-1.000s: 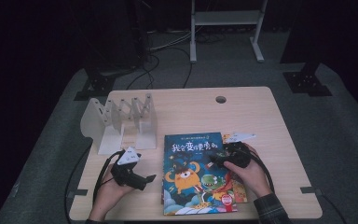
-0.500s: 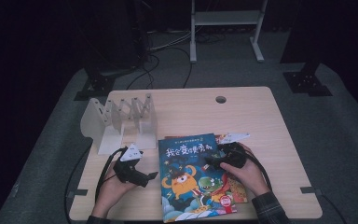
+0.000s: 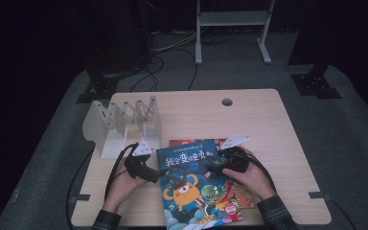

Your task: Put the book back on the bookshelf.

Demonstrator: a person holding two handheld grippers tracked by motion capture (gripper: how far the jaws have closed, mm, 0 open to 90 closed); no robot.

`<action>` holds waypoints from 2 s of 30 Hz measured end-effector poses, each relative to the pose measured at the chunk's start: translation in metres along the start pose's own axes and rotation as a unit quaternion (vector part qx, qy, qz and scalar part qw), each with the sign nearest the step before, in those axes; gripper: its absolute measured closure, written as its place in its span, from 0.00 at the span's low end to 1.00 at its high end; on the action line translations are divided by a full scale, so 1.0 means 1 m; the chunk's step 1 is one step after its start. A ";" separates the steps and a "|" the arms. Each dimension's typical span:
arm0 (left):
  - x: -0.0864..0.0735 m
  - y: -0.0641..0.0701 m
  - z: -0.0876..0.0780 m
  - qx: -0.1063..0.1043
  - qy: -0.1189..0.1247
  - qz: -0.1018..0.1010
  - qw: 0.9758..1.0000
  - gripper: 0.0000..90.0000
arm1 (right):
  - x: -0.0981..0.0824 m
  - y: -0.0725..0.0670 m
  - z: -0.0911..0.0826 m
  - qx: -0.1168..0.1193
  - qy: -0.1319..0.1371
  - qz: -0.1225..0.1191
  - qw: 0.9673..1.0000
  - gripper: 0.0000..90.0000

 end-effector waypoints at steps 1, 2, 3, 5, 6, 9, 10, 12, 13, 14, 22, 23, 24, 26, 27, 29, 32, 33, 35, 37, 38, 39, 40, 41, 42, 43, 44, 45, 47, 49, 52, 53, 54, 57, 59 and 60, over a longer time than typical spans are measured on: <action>0.000 -0.001 0.001 -0.001 -0.001 0.000 1.000 0.00 | 0.001 -0.002 0.001 0.003 -0.003 -0.001 1.000 0.20; 0.000 -0.002 0.003 -0.002 -0.001 -0.002 1.000 0.00 | 0.002 -0.005 0.004 0.008 -0.004 -0.005 1.000 0.20; 0.001 -0.003 0.004 -0.005 -0.003 -0.002 1.000 0.00 | 0.002 -0.005 0.004 0.008 -0.004 -0.005 1.000 0.20; 0.001 -0.005 0.008 -0.005 -0.005 -0.002 1.000 0.00 | 0.002 -0.005 0.005 0.010 -0.002 -0.006 1.000 0.20; 0.001 -0.007 0.011 -0.008 -0.004 -0.008 1.000 0.00 | 0.002 -0.005 0.005 0.010 -0.001 -0.007 1.000 0.20; 0.000 -0.009 0.015 -0.011 -0.007 -0.009 1.000 0.00 | 0.001 -0.005 0.004 0.011 0.003 -0.006 1.000 0.20; -0.001 -0.012 0.020 -0.016 -0.011 -0.015 1.000 0.00 | 0.001 -0.005 0.004 0.012 0.004 -0.006 1.000 0.20; -0.002 -0.014 0.022 -0.022 -0.009 -0.019 1.000 0.00 | 0.001 -0.005 0.004 0.012 0.005 -0.008 1.000 0.20; -0.003 -0.015 0.024 -0.031 -0.006 -0.025 0.999 0.00 | 0.001 -0.005 0.004 0.012 0.005 -0.008 1.000 0.20; -0.004 -0.016 0.025 -0.038 -0.005 -0.031 0.999 0.00 | 0.001 -0.005 0.004 0.012 0.006 -0.009 1.000 0.20; -0.005 -0.017 0.026 -0.055 -0.007 -0.031 0.998 0.00 | -0.004 -0.007 -0.007 -0.004 0.000 -0.015 1.000 0.24; -0.005 -0.017 0.026 -0.055 -0.006 -0.032 0.998 0.00 | -0.006 -0.007 -0.010 -0.008 -0.001 -0.015 1.000 0.24; -0.005 -0.017 0.026 -0.055 -0.006 -0.032 0.998 0.00 | -0.006 -0.007 -0.010 -0.008 -0.001 -0.015 1.000 0.24; -0.005 -0.017 0.026 -0.057 -0.006 -0.033 0.998 0.00 | -0.011 -0.009 -0.017 -0.017 -0.001 -0.011 1.000 0.24; -0.006 -0.018 0.026 -0.058 -0.006 -0.034 0.998 0.00 | -0.017 -0.010 -0.024 -0.020 0.000 -0.011 1.000 0.24; -0.006 -0.018 0.026 -0.058 -0.006 -0.034 0.998 0.00 | -0.020 -0.011 -0.028 -0.022 0.000 -0.011 1.000 0.24; -0.006 -0.017 0.026 -0.058 -0.006 -0.034 0.998 0.00 | -0.029 -0.015 -0.040 -0.024 0.004 -0.015 1.000 0.24; -0.006 -0.018 0.026 -0.058 -0.006 -0.035 0.998 0.00 | -0.033 -0.018 -0.043 -0.025 0.004 -0.012 1.000 0.24; -0.006 -0.018 0.026 -0.059 -0.006 -0.035 0.998 0.00 | -0.040 -0.021 -0.050 -0.023 0.007 -0.017 1.000 0.23; -0.006 -0.018 0.026 -0.059 -0.006 -0.035 0.998 0.00 | -0.046 -0.025 -0.057 -0.017 0.011 -0.015 1.000 0.22; -0.006 -0.018 0.026 -0.059 -0.006 -0.035 0.998 0.00 | -0.053 -0.029 -0.063 -0.011 0.009 -0.018 1.000 0.22; -0.006 -0.018 0.026 -0.059 -0.006 -0.035 0.998 0.00 | -0.053 -0.029 -0.063 -0.011 0.009 -0.018 1.000 0.22; -0.006 -0.018 0.026 -0.059 -0.006 -0.035 0.998 0.00 | -0.058 -0.031 -0.068 -0.012 0.006 -0.022 1.000 0.21; -0.006 -0.018 0.026 -0.059 -0.006 -0.035 0.998 0.00 | -0.061 -0.033 -0.070 -0.012 0.006 -0.022 1.000 0.21; -0.006 -0.018 0.026 -0.059 -0.007 -0.035 0.998 0.00 | -0.061 -0.033 -0.070 -0.012 0.006 -0.022 1.000 0.21; -0.006 -0.018 0.026 -0.058 -0.007 -0.035 0.998 0.00 | -0.063 -0.034 -0.072 -0.012 0.006 -0.024 1.000 0.21; -0.006 -0.018 0.026 -0.058 -0.007 -0.035 0.998 0.00 | -0.068 -0.038 -0.075 -0.012 0.004 -0.025 1.000 0.20; -0.006 -0.018 0.026 -0.058 -0.008 -0.034 0.998 0.00 | -0.071 -0.039 -0.077 -0.012 0.005 -0.028 1.000 0.20; -0.005 -0.017 0.026 -0.057 -0.008 -0.036 0.998 0.00 | -0.076 -0.043 -0.080 -0.013 0.007 -0.028 0.999 0.20; -0.006 -0.017 0.026 -0.057 -0.008 -0.037 0.998 0.00 | -0.080 -0.046 -0.084 -0.010 0.007 -0.035 0.999 0.20; -0.005 -0.017 0.026 -0.056 -0.008 -0.036 0.998 0.00 | -0.086 -0.052 -0.090 -0.005 0.010 -0.041 0.999 0.19; -0.005 -0.017 0.026 -0.056 -0.008 -0.036 0.998 0.00 | -0.086 -0.052 -0.090 -0.005 0.010 -0.041 0.999 0.19; -0.005 -0.017 0.026 -0.056 -0.009 -0.036 0.998 0.00 | -0.090 -0.057 -0.093 -0.002 0.011 -0.045 0.999 0.19; -0.005 -0.017 0.026 -0.056 -0.010 -0.035 0.998 0.00 | -0.094 -0.062 -0.095 -0.003 0.010 -0.048 0.999 0.19; -0.005 -0.017 0.025 -0.054 -0.011 -0.032 0.998 0.00 | -0.098 -0.065 -0.095 -0.003 0.008 -0.049 0.999 0.18; -0.005 -0.017 0.025 -0.053 -0.011 -0.034 0.998 0.00 | -0.102 -0.069 -0.096 0.000 0.007 -0.047 0.999 0.18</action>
Point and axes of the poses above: each handheld gripper's, and its own axes: z roughly forward along the jaws, x roughly out of its top, y roughly to its right, the point moved 1 cm from there along z, roughly forward along the jaws, and after that the axes turned 10 degrees about x, right-handed, at the moved point
